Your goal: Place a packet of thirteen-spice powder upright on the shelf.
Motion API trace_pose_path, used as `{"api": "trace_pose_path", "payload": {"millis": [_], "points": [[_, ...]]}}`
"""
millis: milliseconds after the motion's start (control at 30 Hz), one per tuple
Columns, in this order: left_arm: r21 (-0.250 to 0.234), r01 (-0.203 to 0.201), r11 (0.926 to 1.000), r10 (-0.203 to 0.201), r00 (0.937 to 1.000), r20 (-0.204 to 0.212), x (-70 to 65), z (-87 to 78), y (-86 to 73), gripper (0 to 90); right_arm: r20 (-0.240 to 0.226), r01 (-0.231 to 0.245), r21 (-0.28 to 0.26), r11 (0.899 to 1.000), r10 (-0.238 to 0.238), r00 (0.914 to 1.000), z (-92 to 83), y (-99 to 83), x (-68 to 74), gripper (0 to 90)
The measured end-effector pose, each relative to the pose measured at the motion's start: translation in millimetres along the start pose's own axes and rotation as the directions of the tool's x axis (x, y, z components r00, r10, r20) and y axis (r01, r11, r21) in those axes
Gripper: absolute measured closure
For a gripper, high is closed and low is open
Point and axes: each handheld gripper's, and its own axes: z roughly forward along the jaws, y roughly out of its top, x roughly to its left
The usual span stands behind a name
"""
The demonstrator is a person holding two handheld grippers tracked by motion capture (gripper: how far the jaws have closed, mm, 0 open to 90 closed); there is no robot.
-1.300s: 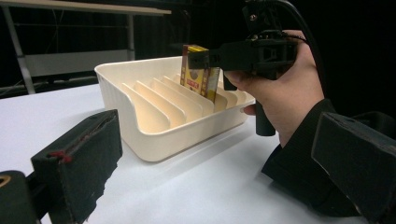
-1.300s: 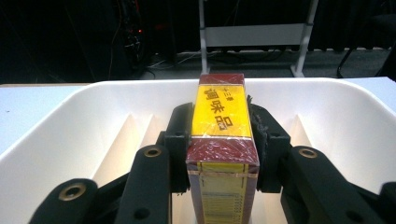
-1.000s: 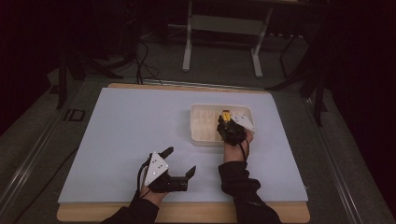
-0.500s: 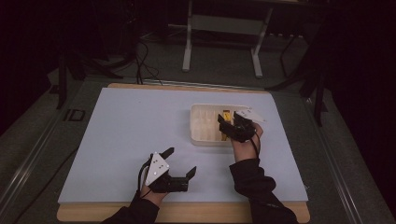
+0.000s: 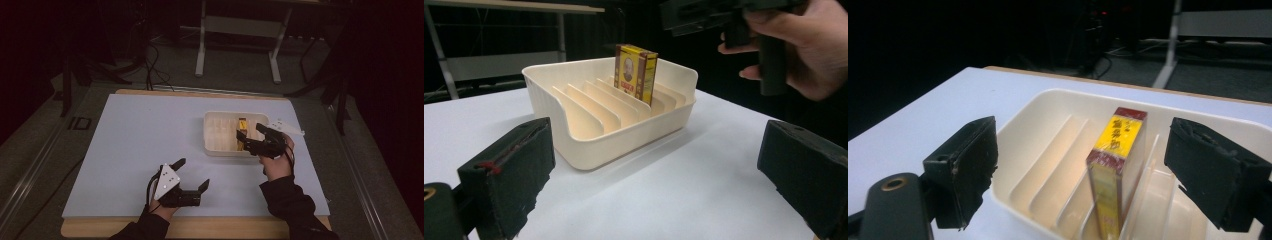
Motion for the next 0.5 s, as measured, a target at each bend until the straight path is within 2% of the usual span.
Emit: {"api": "trace_pose_path", "payload": {"millis": [167,433,500], "points": [[0.005,0.002,1.0000,-0.002,0.9999,-0.010,1.0,-0.2,0.0,3.0,-0.026,0.042,0.013,0.999,-0.042,0.9988,-12.6,-6.0,2.2,13.4],[-0.001,0.002,1.0000,-0.002,1.0000,-0.007,0.8,-1.1,0.4,3.0,-0.086,0.047,0.026,0.999,-0.045,0.9953,-31.0,-14.8,5.7,13.6],[-0.004,0.003,1.0000,-0.003,1.0000,-0.007,1.0,-1.6,0.6,3.0,-0.096,0.064,0.026,0.998,-0.061,0.9935,-39.5,-20.9,7.6,13.6]]}}
